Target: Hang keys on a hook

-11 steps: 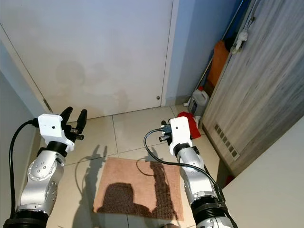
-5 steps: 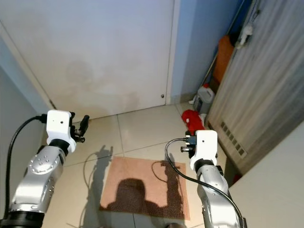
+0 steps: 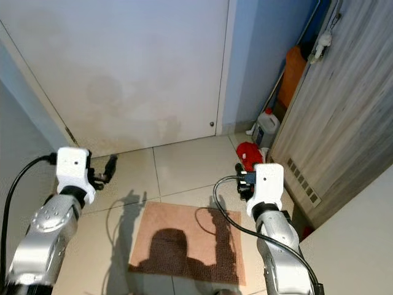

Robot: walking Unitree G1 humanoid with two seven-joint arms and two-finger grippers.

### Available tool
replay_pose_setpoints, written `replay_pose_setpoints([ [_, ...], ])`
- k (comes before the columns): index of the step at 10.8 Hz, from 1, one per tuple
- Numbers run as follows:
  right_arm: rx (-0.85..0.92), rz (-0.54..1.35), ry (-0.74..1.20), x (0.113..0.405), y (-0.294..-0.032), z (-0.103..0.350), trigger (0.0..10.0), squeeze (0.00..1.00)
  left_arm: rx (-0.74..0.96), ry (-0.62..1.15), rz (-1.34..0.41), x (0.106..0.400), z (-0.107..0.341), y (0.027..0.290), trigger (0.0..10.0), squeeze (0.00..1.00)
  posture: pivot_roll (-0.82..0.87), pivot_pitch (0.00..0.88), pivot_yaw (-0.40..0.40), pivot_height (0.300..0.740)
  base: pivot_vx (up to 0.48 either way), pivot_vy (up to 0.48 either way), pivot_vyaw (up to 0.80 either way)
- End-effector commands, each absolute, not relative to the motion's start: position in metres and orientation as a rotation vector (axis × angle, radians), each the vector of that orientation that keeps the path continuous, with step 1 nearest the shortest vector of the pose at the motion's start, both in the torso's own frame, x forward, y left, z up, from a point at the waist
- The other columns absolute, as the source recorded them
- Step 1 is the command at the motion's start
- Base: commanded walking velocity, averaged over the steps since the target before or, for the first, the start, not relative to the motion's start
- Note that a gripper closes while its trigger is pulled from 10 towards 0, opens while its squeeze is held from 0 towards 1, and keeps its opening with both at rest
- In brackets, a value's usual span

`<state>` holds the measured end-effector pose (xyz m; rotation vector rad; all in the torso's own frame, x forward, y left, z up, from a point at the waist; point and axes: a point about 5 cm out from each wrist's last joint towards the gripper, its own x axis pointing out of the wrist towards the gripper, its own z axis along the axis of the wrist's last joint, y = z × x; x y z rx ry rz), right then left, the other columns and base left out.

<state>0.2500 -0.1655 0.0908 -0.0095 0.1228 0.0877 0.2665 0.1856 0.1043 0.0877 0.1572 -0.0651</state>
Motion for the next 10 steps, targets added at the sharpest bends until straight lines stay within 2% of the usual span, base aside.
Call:
replay_pose_setpoints([
  [1,-0.010,0.115,0.111,0.253,-0.162,0.095,10.0,1.00,0.078,0.153,-0.045,0.264,0.107,0.189,10.0,1.00,-0.03,0.000,0.009,0.740,0.000,0.000,0.00],
  [3,-0.006,0.146,0.119,0.257,-0.157,0.094,10.0,1.00,0.084,0.153,-0.022,0.258,0.107,0.192,10.0,1.00,0.00,0.000,-0.018,0.740,0.000,0.000,0.00],
  [4,-0.037,0.117,0.147,0.259,-0.159,0.090,10.0,1.00,0.124,0.143,-0.019,0.257,0.110,0.193,10.0,1.00,0.01,0.000,-0.026,0.740,0.000,0.000,-0.77],
  [5,-0.029,0.112,0.158,0.259,-0.158,0.089,10.0,0.75,0.139,0.110,-0.028,0.255,0.114,0.191,10.0,0.20,0.01,0.000,-0.028,0.740,0.000,0.000,-0.77],
  [6,-0.036,0.113,0.157,0.259,-0.158,0.089,10.0,0.01,0.156,0.099,-0.033,0.254,0.114,0.191,10.0,0.00,0.01,0.000,-0.029,0.740,0.000,0.000,-0.78],
  [10,-0.082,0.070,0.174,0.258,-0.163,0.086,10.0,0.00,0.174,0.007,0.056,0.256,0.120,0.193,10.0,0.00,0.02,0.000,-0.033,0.740,0.000,0.000,-0.80],
])
